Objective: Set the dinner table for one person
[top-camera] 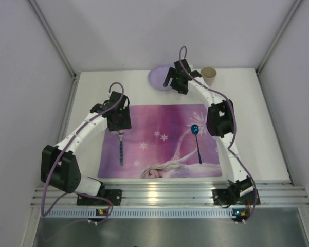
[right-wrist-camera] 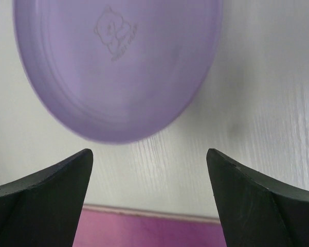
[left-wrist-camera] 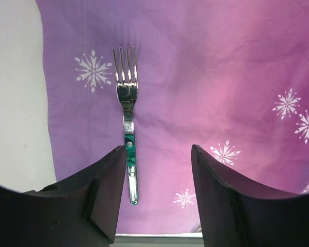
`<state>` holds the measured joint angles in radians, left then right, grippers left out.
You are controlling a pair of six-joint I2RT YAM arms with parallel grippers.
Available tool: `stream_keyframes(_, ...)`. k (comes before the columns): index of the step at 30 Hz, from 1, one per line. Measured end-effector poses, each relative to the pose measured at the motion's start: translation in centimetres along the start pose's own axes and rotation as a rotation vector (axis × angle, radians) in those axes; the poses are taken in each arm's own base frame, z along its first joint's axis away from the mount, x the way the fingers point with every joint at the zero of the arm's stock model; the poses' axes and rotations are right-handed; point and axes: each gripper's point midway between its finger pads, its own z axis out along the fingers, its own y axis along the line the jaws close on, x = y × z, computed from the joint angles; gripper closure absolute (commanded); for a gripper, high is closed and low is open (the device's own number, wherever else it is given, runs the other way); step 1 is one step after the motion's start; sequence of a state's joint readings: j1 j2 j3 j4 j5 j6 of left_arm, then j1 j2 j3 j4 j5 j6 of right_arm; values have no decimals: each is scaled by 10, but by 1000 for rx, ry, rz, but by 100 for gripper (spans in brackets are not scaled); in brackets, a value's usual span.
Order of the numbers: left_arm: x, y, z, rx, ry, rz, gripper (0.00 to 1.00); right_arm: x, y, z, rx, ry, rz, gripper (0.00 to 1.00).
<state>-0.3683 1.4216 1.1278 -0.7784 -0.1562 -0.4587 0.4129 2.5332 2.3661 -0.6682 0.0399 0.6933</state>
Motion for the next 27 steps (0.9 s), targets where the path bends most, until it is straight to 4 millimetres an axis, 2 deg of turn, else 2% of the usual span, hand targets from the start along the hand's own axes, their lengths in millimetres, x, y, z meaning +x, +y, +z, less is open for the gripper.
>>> stream_keyframes(4, 3, -2, 13, -21, 47, -7, 43, -33, 7, 16, -13, -128, 28, 6)
stream_keyframes(6, 1, -6, 22, -26, 73, -8, 45, -44, 6, 20, -8, -176, 36, 9)
stream_keyframes(10, -12, -17, 42, -45, 115, -20, 48, -60, -7, 35, 8, -233, 67, 13)
stream_keyframes(13, -19, -22, 50, -49, 123, -27, 48, -63, -24, 45, 38, -237, 95, 16)
stream_keyframes(16, -22, -24, 51, -51, 126, -33, 48, -64, -35, 54, 51, -241, 117, 29)
stream_keyframes(17, -21, -24, 51, -54, 132, -35, 49, -68, -36, 54, 49, -248, 127, 35)
stream_keyframes(18, -22, -24, 51, -56, 133, -38, 50, -69, -38, 55, 45, -249, 136, 52)
stream_keyframes(20, -23, -25, 51, -60, 138, -43, 50, -69, -41, 58, 40, -242, 148, 67)
stream_keyframes(21, -23, -24, 52, -64, 141, -46, 50, -69, -41, 60, 35, -239, 159, 81)
stream_keyframes(25, -22, -24, 52, -73, 152, -51, 51, -64, -44, 68, 23, -221, 179, 99)
stream_keyframes(27, -21, -23, 51, -77, 160, -51, 51, -65, -42, 68, 11, -220, 184, 100)
